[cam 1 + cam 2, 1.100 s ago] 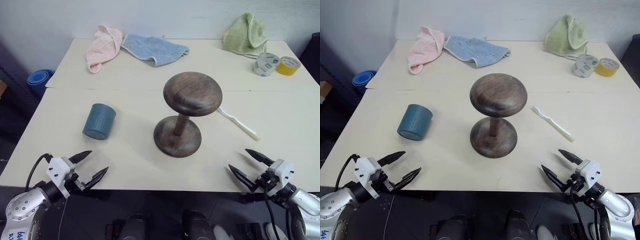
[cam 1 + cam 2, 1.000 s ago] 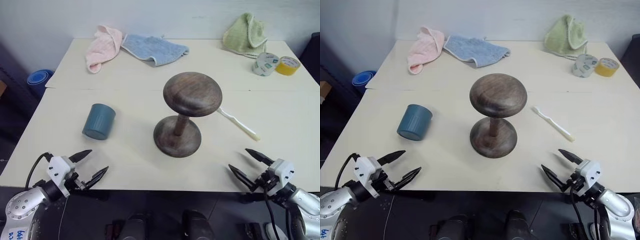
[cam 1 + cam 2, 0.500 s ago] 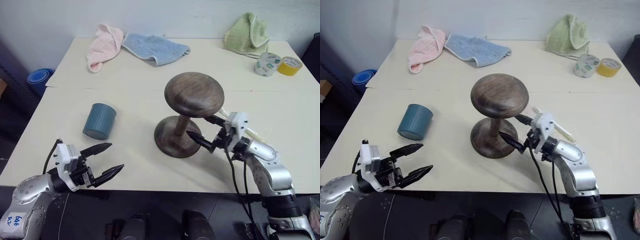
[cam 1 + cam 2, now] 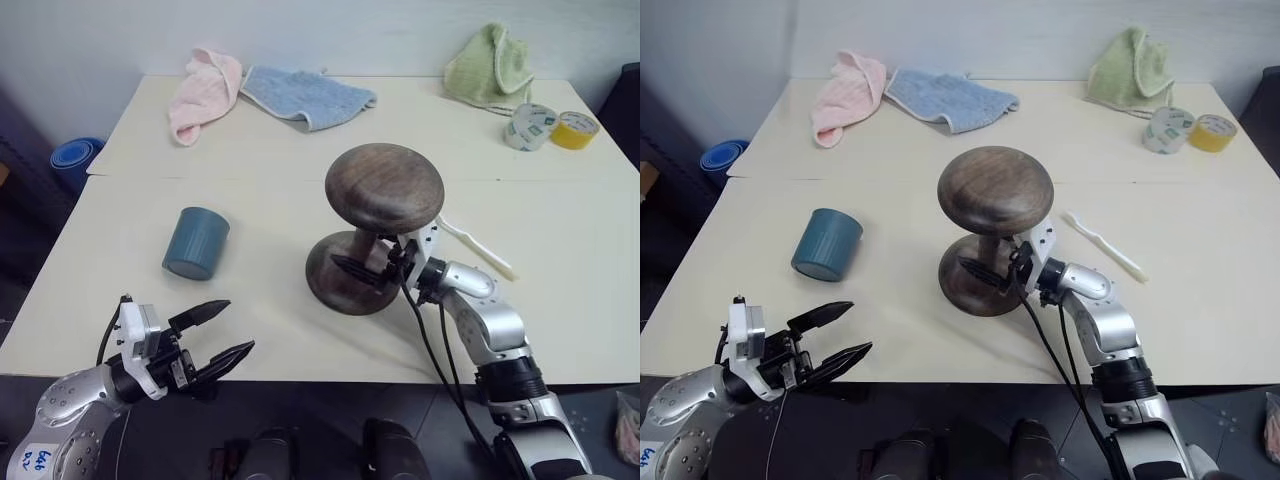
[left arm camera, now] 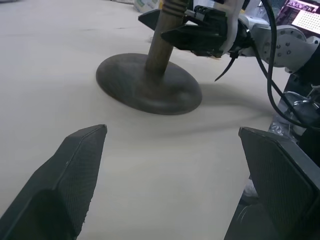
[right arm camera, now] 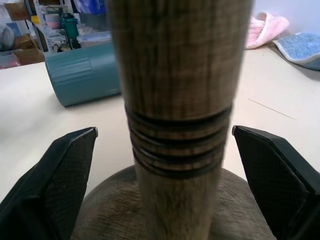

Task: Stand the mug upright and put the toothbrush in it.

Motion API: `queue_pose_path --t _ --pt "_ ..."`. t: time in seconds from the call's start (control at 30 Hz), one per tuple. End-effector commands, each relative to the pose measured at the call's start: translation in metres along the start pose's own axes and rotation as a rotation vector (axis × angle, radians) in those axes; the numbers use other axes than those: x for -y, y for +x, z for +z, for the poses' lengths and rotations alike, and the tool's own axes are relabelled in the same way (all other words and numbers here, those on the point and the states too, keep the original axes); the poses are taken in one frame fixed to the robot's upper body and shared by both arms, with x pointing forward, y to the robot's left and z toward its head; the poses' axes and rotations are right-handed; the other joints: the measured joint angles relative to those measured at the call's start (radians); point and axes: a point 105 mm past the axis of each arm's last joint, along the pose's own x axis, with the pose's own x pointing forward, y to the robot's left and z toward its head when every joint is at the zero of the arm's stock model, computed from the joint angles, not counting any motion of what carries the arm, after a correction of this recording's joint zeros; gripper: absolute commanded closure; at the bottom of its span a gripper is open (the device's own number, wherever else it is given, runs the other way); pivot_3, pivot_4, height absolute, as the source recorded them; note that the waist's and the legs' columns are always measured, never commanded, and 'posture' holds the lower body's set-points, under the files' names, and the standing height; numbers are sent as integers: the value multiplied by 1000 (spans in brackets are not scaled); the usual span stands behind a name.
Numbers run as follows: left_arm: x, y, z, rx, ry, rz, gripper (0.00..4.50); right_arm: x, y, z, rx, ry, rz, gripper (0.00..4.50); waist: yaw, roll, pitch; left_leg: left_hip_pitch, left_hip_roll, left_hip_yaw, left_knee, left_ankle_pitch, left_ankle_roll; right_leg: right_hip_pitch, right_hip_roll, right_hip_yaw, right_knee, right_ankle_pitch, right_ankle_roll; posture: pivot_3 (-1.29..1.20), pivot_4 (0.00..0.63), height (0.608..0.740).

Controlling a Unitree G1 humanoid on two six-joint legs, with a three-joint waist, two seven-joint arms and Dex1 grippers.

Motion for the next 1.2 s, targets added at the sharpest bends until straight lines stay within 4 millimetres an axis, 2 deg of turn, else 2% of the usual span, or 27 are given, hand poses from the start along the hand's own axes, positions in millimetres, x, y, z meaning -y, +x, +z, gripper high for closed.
queue_pose_path --t 0.03,0.07,0.1,0.23,0.27,0.3,0.4,0.43,0.5,0.57,0.7,0.8,0.93,1.0,1.07,1.2 --pt "-1 -3 6 25 41 0 0 0 10 24 88 -60 5 869 -3 0 0 0 0 0 0 0 0 0 0 0 0 0 0 0 150 740" --pt "-2 -2 6 32 42 1 0 1 10 25 95 -68 2 980 -4 0 0 0 0 0 0 0 0 0 0 0 0 0 0 0 150 740" --pt "-3 -2 7 38 42 1 0 2 9 27 102 -73 -1 1451 -7 0 0 0 0 0 0 0 0 -1 0 0 0 0 0 0 150 740" --pt "-4 1 8 50 44 -10 0 2 6 38 140 -75 7 2674 -7 0 0 -1 0 -1 0 0 0 0 0 -1 0 0 0 0 150 740" --pt "-5 4 8 55 45 -19 0 4 4 47 163 -77 2 2923 -7 0 0 -1 0 -1 0 0 0 0 0 -1 0 0 0 0 150 740" --pt "-5 6 8 59 45 -25 0 6 3 53 179 -79 -2 2997 -7 0 0 -1 0 -1 0 0 0 -1 0 -1 0 0 0 0 150 740" --pt "-6 14 10 76 50 -47 0 22 -14 100 300 -86 -15 2993 -5 1 1 -2 0 -2 0 0 0 -1 0 -1 0 0 0 0 150 740" --pt "-6 16 10 80 51 -51 0 24 -19 110 322 -90 -11 2993 -5 2 2 -3 0 -2 1 0 0 -2 0 -1 0 0 0 0 150 740" --pt "-8 18 12 93 54 -55 0 58 -47 136 319 -132 -106 2993 -3 3 3 -9 -1 -2 3 0 1 -7 -1 -1 1 0 1 0 150 740" --pt "-9 20 13 97 57 -58 0 84 -70 149 287 -165 -193 2993 1 4 3 -20 -2 -2 9 0 1 -18 -1 -2 9 0 1 0 150 740" --pt "-11 24 11 103 56 -64 0 158 -143 145 103 -299 -511 2993 6 3 3 -20 -2 2 10 0 1 -16 -1 -7 9 0 0 0 150 740" --pt "-11 28 10 103 58 -69 0 194 -193 122 -23 -286 -757 2993 4 2 3 -20 -2 4 12 0 1 -13 -2 -7 6 0 0 0 150 740" --pt "-12 31 11 109 65 -68 0 209 -230 92 -100 -227 -974 2993 -7 3 3 -20 -1 7 11 0 1 -15 -2 -6 7 0 0 0 150 740" --pt "-12 31 13 110 70 -67 0 209 -236 79 -131 -202 -1000 2993 -27 8 4 -20 -1 8 11 1 1 -16 -2 -5 9 0 0 0 150 740" --pt "-13 31 15 109 76 -63 0 208 -237 74 -86 -150 -1000 2993 -31 7 4 -17 1 12 9 1 1 -16 -2 -5 10 0 0 0 150 740" --pt "-15 30 18 106 86 -55 0 208 -248 73 -71 -156 -1050 1657 -26 7 5 -17 1 11 10 1 1 -15 -2 -5 9 0 0 0 150 740"
